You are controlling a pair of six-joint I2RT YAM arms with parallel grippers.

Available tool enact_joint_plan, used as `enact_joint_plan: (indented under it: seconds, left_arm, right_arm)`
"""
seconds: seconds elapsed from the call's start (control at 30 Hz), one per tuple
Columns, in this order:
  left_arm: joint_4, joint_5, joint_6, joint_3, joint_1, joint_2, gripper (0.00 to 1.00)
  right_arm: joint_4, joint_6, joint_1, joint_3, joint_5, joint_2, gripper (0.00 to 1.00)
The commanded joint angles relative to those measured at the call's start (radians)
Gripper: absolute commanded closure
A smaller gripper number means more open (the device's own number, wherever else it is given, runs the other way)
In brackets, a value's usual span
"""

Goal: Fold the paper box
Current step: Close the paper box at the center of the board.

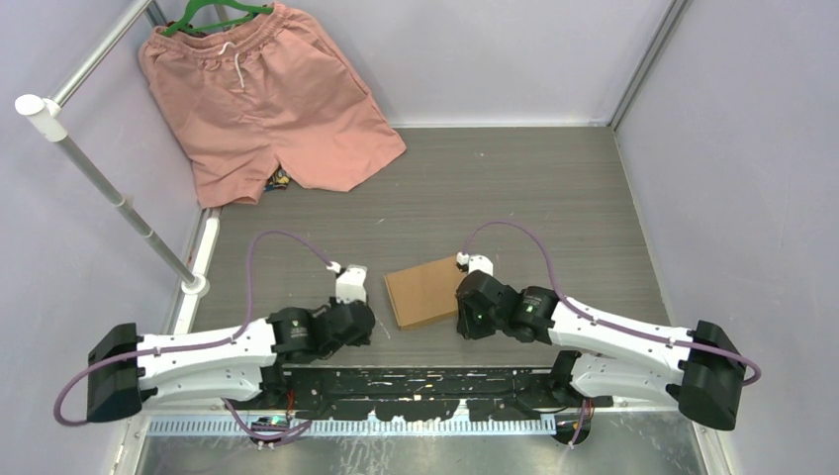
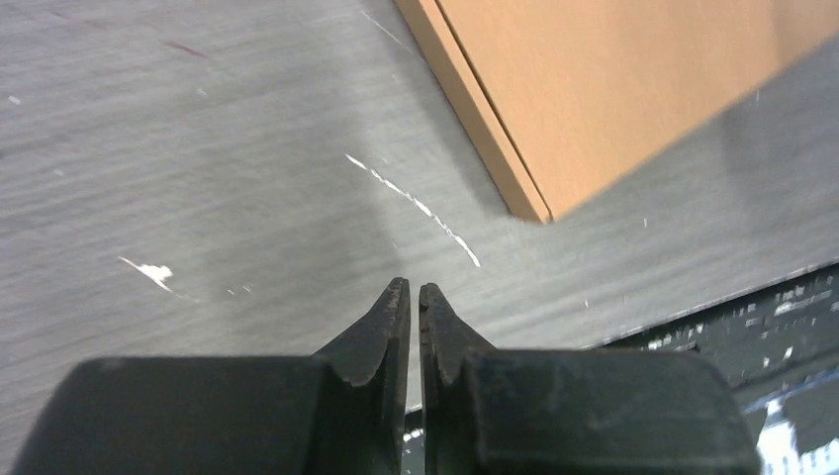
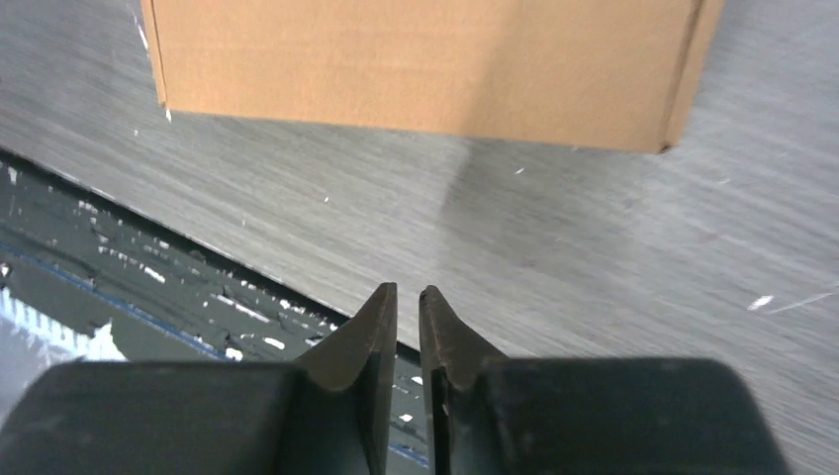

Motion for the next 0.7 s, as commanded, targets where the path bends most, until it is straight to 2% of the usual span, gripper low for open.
enact_joint_plan:
  seconds: [0.0,0.03,0.07,0.1,0.2,0.3,0.47,0.6,0.67]
  left_arm:
    - [-0.041,0.082,0.114,0.058,0.177,-0.052,0.89]
    - [-0.042,0.113,0.127,0.063,0.210,-0.060,0.85]
    - [-0.046,0.134,0.137,0.068,0.241,-0.063,0.82]
    - [-0.050,0.159,0.147,0.078,0.270,-0.059,0.80]
    - [-0.023,0.244,0.164,0.106,0.324,0.010,0.75]
    - [0.022,0.310,0.162,0.141,0.336,0.149,0.74]
    - [0.100,0.321,0.145,0.176,0.338,0.310,0.77]
    - [0.132,0.312,0.146,0.181,0.368,0.349,0.76]
    - [0.142,0.322,0.160,0.202,0.384,0.380,0.77]
  right_arm:
    - [-0.076,-0.022,0.008,0.112,0.205,-0.075,0.77]
    - [-0.108,-0.015,0.007,0.136,0.262,-0.106,0.70]
    - [-0.149,-0.013,0.007,0.160,0.325,-0.126,0.54]
    - [-0.194,-0.005,0.004,0.190,0.403,-0.139,0.45]
    - [-0.279,-0.013,-0.044,0.247,0.548,-0.150,0.33]
    - [-0.276,-0.047,-0.223,0.254,0.449,-0.109,0.26]
    - [-0.150,-0.101,-0.445,0.171,0.261,-0.038,0.28]
    - [-0.061,-0.137,-0.509,0.128,0.163,0.080,0.46]
    - [-0.039,-0.141,-0.512,0.132,0.125,0.130,0.51]
